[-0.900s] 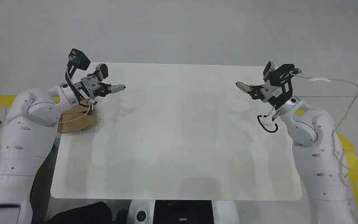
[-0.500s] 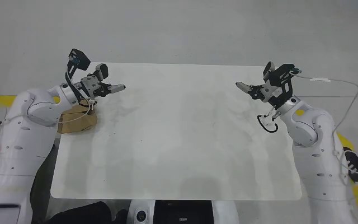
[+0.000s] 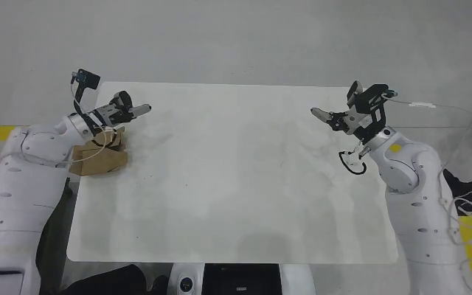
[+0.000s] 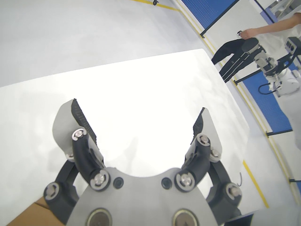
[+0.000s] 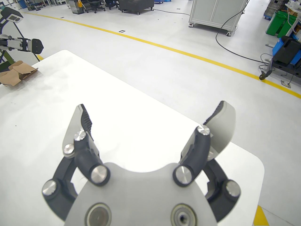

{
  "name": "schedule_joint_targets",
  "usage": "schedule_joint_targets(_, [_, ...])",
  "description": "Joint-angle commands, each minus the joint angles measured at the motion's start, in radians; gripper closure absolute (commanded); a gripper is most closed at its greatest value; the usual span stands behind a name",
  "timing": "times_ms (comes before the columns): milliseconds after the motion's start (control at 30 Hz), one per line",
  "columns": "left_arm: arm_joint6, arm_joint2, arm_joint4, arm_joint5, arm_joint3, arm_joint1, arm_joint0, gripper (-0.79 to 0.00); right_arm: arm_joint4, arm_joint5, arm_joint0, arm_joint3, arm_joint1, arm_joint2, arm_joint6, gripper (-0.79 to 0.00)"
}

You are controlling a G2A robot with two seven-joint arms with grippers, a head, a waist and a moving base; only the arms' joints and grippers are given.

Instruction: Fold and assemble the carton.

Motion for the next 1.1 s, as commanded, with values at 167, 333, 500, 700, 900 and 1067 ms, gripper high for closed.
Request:
schedule_joint_targets(167, [-0.134, -0.078, -0.195, 0.021, 0.076, 0.018, -0.007, -0.785, 0.000, 0.000, 0.000, 0.000, 0.000, 0.000, 0.000, -0.785])
schedule_joint_targets(333, [-0.173, -0.111, -0.271, 0.087, 0.137, 0.025, 0.006, -0.785, 0.000, 0.000, 0.000, 0.000, 0.000, 0.000, 0.000, -0.785])
schedule_joint_targets(500, [-0.255, -0.164, -0.378, 0.198, 0.226, 0.037, 0.007, -0.785, 0.000, 0.000, 0.000, 0.000, 0.000, 0.000, 0.000, -0.785])
schedule_joint_targets(700, [-0.284, -0.239, -0.453, 0.226, 0.330, 0.054, -0.002, -0.785, 0.000, 0.000, 0.000, 0.000, 0.000, 0.000, 0.000, -0.785])
schedule_joint_targets(900, [-0.243, -0.300, -0.453, 0.212, 0.413, 0.072, -0.007, -0.785, 0.000, 0.000, 0.000, 0.000, 0.000, 0.000, 0.000, -0.785])
schedule_joint_targets(1067, [-0.162, -0.333, -0.414, 0.212, 0.488, 0.085, -0.004, -0.785, 0.000, 0.000, 0.000, 0.000, 0.000, 0.000, 0.000, -0.785])
